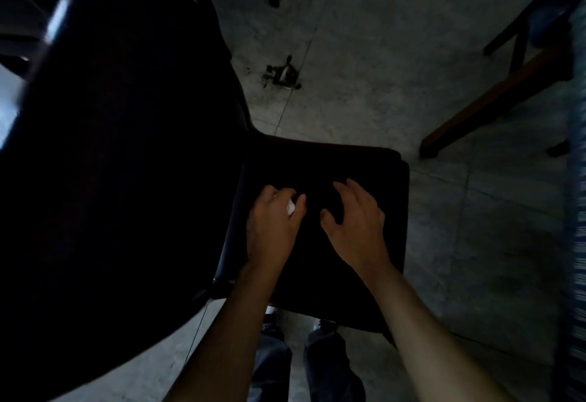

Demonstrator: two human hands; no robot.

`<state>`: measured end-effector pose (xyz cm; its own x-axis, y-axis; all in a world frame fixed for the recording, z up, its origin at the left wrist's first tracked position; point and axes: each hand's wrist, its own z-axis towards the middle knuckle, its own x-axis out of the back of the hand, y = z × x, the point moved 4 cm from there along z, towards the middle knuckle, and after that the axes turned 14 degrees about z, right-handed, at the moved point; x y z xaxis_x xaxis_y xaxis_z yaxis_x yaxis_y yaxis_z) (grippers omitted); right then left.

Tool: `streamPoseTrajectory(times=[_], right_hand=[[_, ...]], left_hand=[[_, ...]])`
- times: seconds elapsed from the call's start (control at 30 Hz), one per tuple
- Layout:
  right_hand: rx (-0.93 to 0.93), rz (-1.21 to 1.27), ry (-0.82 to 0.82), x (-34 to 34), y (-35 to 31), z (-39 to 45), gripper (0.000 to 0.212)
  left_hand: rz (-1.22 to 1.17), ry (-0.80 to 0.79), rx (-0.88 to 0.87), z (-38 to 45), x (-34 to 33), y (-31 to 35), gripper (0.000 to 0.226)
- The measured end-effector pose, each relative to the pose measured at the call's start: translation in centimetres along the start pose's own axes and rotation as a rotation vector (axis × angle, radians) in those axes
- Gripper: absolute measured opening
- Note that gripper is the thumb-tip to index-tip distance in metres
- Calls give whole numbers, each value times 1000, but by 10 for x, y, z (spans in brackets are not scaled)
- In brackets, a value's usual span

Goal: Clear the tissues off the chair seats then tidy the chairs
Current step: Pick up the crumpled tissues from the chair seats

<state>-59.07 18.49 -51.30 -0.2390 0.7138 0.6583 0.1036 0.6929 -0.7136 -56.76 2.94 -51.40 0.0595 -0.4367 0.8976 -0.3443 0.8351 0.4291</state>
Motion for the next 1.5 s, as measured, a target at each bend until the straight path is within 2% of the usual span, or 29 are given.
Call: streamPoseTrajectory(times=[0.17, 0.33, 0.6, 0.8, 1.03, 1.1, 1.3, 1.5], right_hand=[[53, -100, 57, 69, -61, -17, 61], [118, -150, 126, 122, -127, -41, 67], [123, -158, 239, 157, -236, -43, 72], [106, -170, 349, 125, -339, -61, 73], [148, -134, 415, 75, -428, -70, 75], [157, -119, 421, 63, -449, -64, 79], [166, -172, 439, 40, -489, -26, 70], [125, -172, 436, 29, -512, 38, 71]], left_hand=[[25, 68, -46, -4, 81, 47, 31], [188, 120, -145, -11, 167, 85, 26], [225, 227, -317, 32, 275, 87, 26], [176, 278, -473, 59, 375, 25, 24], [163, 295, -552, 80, 449, -45, 27], [167, 283, -554, 90, 464, -59, 27], [190, 281, -556, 138, 490, -89, 21], [183, 253, -593, 212, 501, -94, 18]])
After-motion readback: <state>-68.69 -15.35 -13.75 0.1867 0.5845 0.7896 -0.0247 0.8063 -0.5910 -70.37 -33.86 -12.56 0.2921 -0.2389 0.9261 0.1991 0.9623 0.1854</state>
